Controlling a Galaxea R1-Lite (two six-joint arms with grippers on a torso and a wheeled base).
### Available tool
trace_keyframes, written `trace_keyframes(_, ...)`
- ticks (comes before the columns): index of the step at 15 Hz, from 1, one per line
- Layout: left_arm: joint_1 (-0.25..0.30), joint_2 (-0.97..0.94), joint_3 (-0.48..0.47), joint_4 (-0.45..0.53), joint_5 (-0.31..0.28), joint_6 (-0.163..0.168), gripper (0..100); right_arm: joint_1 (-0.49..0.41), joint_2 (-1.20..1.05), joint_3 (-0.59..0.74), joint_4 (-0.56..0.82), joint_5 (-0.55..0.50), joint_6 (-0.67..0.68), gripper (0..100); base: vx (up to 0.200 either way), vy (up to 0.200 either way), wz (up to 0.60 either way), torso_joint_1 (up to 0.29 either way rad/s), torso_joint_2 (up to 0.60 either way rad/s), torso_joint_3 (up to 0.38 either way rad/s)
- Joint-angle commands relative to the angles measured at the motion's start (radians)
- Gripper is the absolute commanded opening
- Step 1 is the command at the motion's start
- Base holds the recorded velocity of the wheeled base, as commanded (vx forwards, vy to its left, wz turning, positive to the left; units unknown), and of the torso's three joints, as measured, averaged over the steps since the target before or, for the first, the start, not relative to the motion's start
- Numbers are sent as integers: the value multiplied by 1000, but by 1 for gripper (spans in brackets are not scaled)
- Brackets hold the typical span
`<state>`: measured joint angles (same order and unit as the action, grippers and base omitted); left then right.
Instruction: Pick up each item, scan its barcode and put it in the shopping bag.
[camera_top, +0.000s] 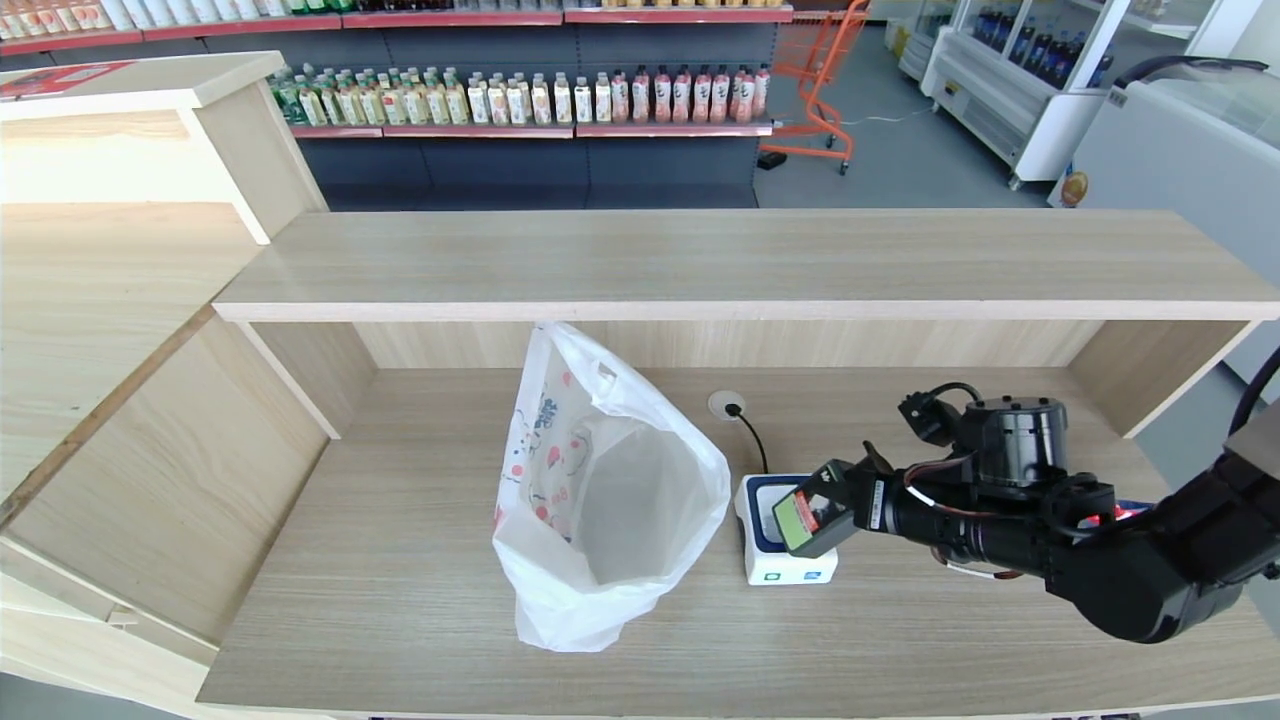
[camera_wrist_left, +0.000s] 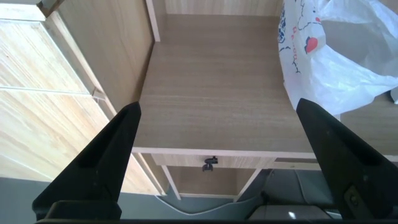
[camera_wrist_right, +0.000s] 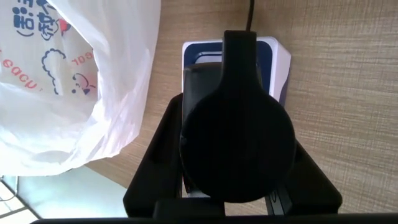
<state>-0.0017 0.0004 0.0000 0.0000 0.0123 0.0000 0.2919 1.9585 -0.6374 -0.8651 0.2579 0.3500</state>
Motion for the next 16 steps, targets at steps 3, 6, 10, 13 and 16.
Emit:
trace_keyframes(3,0,0,0,0,1,0,100,4,20,-4,1,1,0,0,0,0,0,0,0,0)
trace_keyframes(6,0,0,0,0,0,0,100,1,20,-2,1,1,1,0,0,0,0,0,0,0)
trace_keyframes(10,0,0,0,0,0,0,100,-2,-6,-14,-38,3,10,0,0,0,0,0,0,0)
trace_keyframes(13,0,0,0,0,0,0,100,-31,-155,-24,-18,-2,23,0,0,0,0,0,0,0)
trace_keyframes(16,0,0,0,0,0,0,100,-42,-300,36,28,-108,-198,0,0,0,0,0,0,0)
